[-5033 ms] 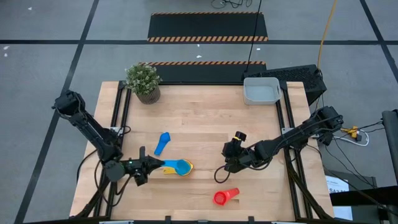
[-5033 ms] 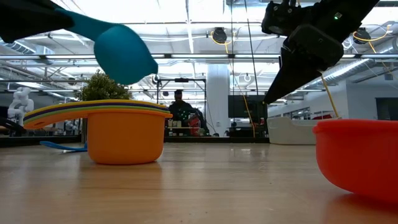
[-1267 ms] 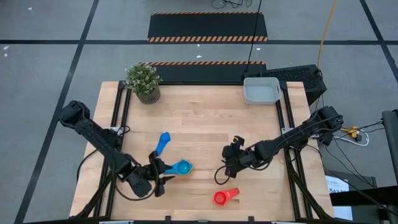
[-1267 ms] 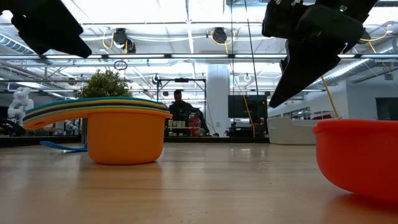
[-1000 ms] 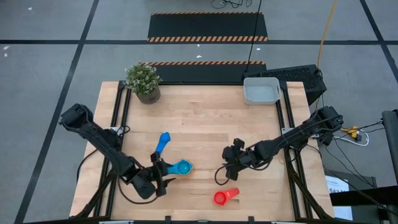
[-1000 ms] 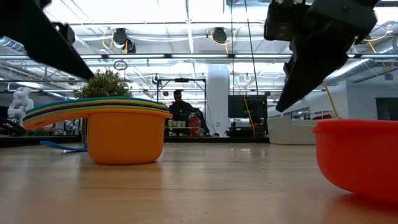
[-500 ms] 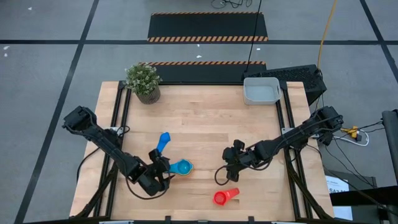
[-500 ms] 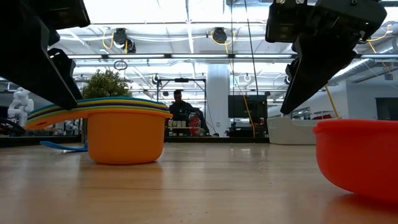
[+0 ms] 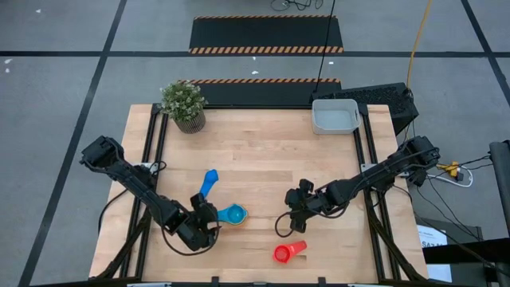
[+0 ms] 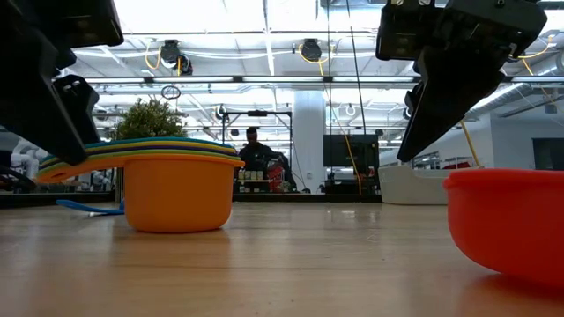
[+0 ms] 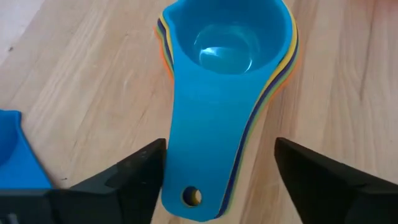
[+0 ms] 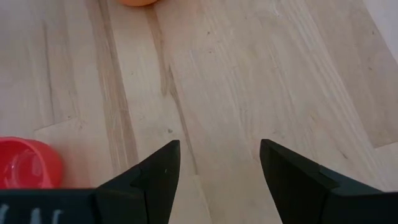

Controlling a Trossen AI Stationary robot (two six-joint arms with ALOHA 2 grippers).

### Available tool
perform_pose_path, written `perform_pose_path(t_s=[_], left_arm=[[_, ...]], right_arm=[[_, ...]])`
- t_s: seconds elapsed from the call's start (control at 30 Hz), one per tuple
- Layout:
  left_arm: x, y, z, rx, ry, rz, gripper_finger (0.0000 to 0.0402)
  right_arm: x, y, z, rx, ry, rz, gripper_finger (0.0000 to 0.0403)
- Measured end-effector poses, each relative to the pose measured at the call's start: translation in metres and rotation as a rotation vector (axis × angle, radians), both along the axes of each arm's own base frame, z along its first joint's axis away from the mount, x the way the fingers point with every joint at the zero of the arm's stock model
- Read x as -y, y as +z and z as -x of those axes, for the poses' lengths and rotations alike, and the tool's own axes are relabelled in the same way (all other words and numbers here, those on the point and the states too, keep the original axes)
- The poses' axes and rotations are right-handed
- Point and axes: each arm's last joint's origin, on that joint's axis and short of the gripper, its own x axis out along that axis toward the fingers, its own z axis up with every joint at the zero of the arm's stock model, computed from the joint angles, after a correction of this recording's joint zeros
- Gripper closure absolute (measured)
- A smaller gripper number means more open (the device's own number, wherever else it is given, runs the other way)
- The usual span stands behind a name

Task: Nest measuring cups in basket
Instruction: Adjust the stacked measuring cup on the table

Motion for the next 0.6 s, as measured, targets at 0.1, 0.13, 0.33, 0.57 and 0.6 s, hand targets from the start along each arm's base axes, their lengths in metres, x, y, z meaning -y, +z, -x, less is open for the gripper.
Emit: perform_pose_path(t_s=[0.1, 0.13, 0.33, 0.57, 0.6], left_arm=[[-0.0001, -0.0001, 0.0001, -0.001, 0.0, -0.001, 0.0142], [-0.0001, -0.0001, 0.0001, -0.001, 0.0, -0.001, 0.0152], [-0.0001, 0.0, 0.0001, -0.001, -0.004, -0.004, 0.0207], [0.0001, 0.0001, 0.0, 0.006, 0.031, 0.024, 0.0215], [0.0001, 0.0001, 0.0, 0.007, 0.037, 0.029, 0.0208]], right_arm=[[0.0, 0.0, 0.0, 0.0, 0.0, -0.001, 0.019], [0.0, 0.0, -0.0001, 0.001, -0.001, -0.001, 0.019], [-0.0002, 0.0002, -0.0003, 0.004, -0.001, -0.003, 0.019], [-0.0002, 0.0002, -0.0003, 0.004, -0.001, -0.003, 0.019], [-0.0002, 0.0002, -0.0003, 0.004, -0.001, -0.003, 0.019]])
